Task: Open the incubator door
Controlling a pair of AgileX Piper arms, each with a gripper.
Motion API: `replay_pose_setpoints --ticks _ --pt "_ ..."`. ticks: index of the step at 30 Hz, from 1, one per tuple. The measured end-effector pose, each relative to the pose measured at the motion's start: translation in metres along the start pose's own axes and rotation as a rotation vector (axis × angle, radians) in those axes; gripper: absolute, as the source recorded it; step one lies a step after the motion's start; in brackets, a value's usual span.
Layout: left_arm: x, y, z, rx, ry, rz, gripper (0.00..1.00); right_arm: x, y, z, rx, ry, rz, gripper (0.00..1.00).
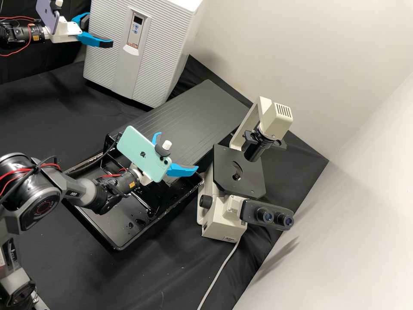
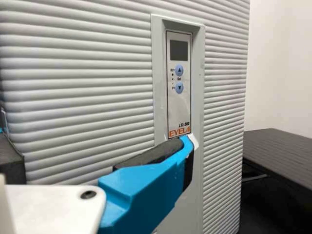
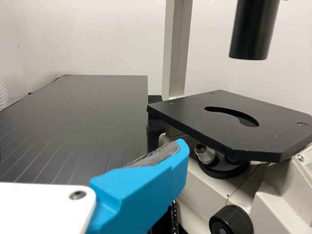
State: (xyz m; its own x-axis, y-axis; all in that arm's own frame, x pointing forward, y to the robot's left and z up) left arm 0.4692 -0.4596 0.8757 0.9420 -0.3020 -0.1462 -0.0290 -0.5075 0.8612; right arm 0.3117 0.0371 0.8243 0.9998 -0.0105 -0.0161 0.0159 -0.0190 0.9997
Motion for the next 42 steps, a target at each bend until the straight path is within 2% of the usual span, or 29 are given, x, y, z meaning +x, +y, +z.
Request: replay_pose_setpoints --ticks 6,17,18,29,42 --pt "0.001 -0.006 -0.001 -0.009 0.0 -0.013 1.0 0.0 0.0 0.0 0.0 0.0 0.0 1.0" --pt "0.003 -0.007 0.002 -0.015 -0.007 -0.014 1.0 0.0 0.0 0.0 0.0 0.0 0.0 1.0" --pt "0.003 -0.007 0.002 -0.018 -0.007 -0.014 0.0 0.0 0.0 0.0 0.0 0.0 0.0 1.0" --pt "0.0 -0.011 0.003 -0.048 -0.008 0.0 0.0 0.0 0.0 0.0 0.0 0.0 0.0 1.0" --pt "-0.002 -0.014 0.004 -0.058 -0.009 -0.001 0.0 0.0 0.0 0.0 0.0 0.0 0.0 1.0"
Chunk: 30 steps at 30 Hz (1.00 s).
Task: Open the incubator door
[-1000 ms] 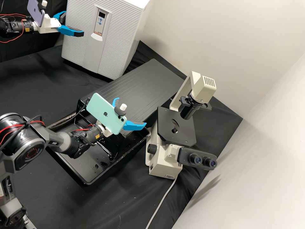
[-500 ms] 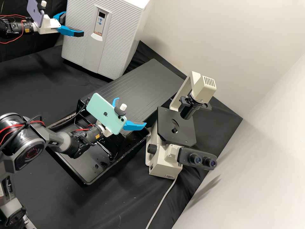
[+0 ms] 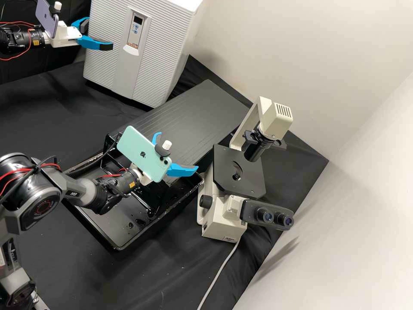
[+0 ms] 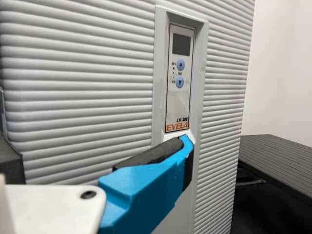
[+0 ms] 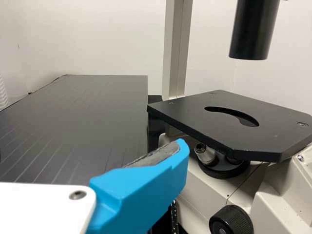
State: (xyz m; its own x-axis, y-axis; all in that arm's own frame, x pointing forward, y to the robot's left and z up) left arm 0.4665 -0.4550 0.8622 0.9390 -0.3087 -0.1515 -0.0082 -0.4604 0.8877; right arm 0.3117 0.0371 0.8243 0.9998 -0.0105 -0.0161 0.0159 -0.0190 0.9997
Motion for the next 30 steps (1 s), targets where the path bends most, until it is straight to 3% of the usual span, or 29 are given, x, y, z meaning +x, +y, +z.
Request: replay_pose_setpoints --ticks 30 --pt "-0.0056 0.0006 -0.0059 -0.045 0.036 0.029 0.0 0.0 0.0 0.0 0.0 0.0 0.0 1.0"
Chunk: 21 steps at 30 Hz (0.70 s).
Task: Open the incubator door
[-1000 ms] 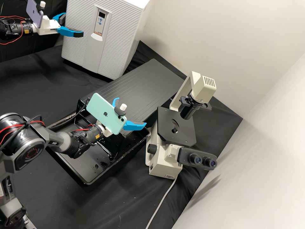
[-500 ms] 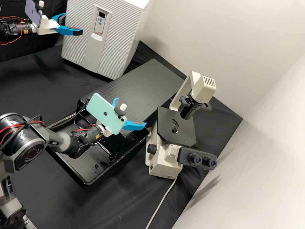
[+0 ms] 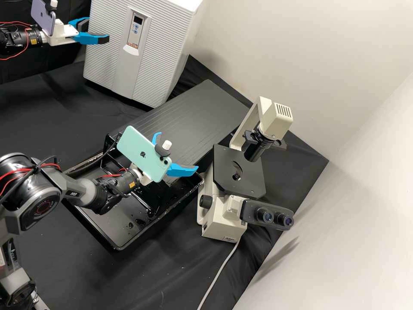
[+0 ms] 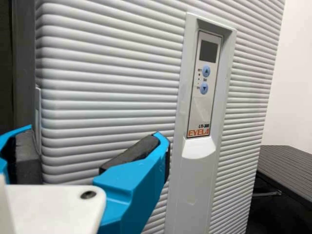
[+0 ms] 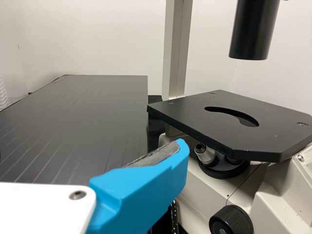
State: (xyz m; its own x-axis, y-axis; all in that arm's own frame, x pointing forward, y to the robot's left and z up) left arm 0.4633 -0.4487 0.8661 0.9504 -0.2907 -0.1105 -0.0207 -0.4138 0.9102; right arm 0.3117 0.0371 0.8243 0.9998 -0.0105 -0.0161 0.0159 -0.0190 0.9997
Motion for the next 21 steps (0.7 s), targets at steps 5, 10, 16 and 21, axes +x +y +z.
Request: replay_pose_setpoints --ticks 5,10,16,21 --pt "-0.003 -0.0018 -0.0002 -0.014 0.011 -0.002 0.0 0.0 0.0 0.0 0.0 0.0 0.0 1.0" --pt "-0.0064 -0.0014 0.0013 -0.02 0.018 -0.005 0.0 0.0 0.0 0.0 0.0 0.0 0.0 1.0" --pt "-0.0079 0.0006 0.0012 -0.031 0.035 -0.002 0.0 0.0 0.0 0.0 0.0 0.0 0.0 1.0" --pt "-0.0095 -0.0016 -0.0003 -0.049 0.05 0.0 0.0 0.0 0.0 0.0 0.0 0.0 0.0 1.0"
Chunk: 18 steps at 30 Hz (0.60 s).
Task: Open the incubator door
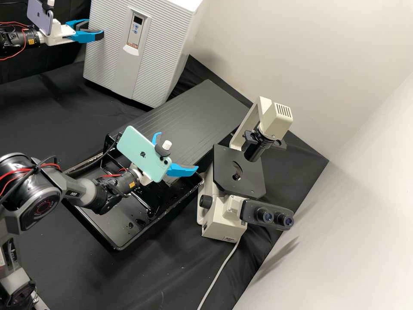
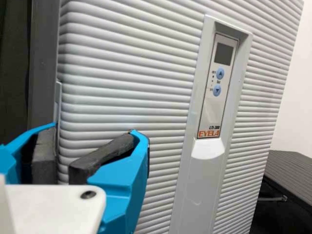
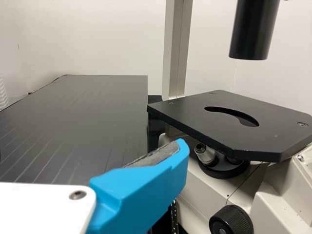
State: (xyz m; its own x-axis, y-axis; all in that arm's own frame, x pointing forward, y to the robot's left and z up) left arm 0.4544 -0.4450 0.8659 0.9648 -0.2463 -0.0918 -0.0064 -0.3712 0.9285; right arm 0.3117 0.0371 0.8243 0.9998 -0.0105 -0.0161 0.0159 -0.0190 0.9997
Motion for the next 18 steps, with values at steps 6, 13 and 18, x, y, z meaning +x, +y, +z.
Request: replay_pose_setpoints --ticks 6,13,18 --pt "-0.001 0.001 0.0 -0.004 0.003 0.004 0.0 0.0 0.0 0.0 0.0 0.0 0.0 1.0" --pt "-0.011 0.004 0.006 -0.005 0.005 -0.004 0.0 0.0 0.0 0.0 0.0 0.0 0.0 1.0" --pt "-0.014 0.004 0.008 -0.006 0.003 -0.011 0.0 0.0 0.0 0.0 0.0 0.0 0.0 1.0"
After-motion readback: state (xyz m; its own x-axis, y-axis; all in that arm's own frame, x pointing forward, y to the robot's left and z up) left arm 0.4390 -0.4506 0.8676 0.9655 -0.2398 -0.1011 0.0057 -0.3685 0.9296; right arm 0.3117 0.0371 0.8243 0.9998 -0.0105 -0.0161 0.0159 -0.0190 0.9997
